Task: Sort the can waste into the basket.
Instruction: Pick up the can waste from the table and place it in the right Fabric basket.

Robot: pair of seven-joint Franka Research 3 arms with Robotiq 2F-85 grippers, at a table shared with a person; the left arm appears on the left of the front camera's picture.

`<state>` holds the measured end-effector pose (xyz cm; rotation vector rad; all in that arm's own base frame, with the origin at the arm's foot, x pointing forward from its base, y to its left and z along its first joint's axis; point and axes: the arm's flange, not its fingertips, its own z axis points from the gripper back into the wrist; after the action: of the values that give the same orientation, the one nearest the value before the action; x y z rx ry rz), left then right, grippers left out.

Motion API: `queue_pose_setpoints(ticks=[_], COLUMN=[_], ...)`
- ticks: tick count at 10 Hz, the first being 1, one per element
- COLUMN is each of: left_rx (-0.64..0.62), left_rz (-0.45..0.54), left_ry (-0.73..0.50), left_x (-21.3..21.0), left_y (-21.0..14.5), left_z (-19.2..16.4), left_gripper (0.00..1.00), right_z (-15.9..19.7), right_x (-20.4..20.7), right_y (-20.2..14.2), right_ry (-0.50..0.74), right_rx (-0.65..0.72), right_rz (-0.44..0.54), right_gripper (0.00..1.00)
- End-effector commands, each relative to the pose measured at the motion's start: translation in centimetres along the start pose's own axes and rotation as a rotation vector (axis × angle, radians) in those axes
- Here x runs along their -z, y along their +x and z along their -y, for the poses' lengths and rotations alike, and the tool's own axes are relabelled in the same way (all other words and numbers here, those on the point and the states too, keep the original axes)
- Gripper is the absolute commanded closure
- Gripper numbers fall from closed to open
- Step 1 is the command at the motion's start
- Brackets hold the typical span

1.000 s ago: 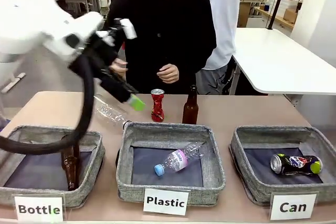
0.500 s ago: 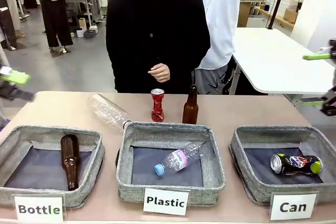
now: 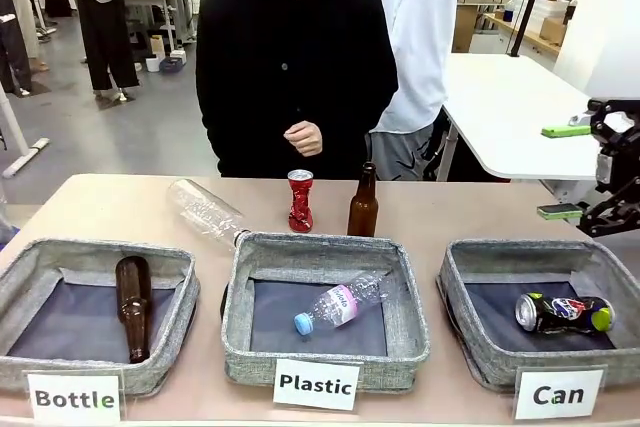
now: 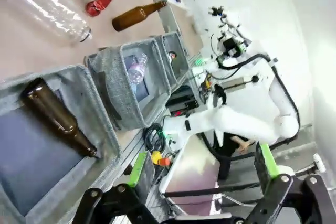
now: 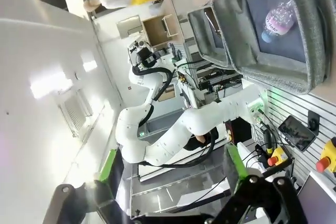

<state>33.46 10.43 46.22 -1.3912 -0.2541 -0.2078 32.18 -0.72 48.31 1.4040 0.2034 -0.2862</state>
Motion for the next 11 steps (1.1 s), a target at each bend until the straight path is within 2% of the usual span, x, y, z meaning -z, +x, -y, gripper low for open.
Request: queue_pose_setpoints(ticks=[1, 9, 10, 11], left_rx=[0.054, 0.038, 0.13, 0.241], left_rz=[-0.017, -0.018, -0.021, -0.118], left_ry=[0.024, 0.026, 0.179, 0.223], left_x=[0.6, 0.6, 2.7, 6.1], left_y=[0.3, 0.4, 2.0, 5.4], left_z=[0.9, 1.0, 2.3, 3.2], left_gripper=[0.0, 0.0, 0.0, 0.0], right_z=[-0.7, -0.7, -0.7, -0.7], right_x=[-0.1, -0.1, -0.1, -0.1], right_y=[-0.6, -0.6, -0.6, -0.6], right_ry=[0.0, 0.0, 0.0, 0.0], right_rx=[0.02, 0.02, 0.02, 0.02], right_rz=[0.011, 0.011, 0.011, 0.011], right_gripper=[0.0, 0.0, 0.0, 0.0])
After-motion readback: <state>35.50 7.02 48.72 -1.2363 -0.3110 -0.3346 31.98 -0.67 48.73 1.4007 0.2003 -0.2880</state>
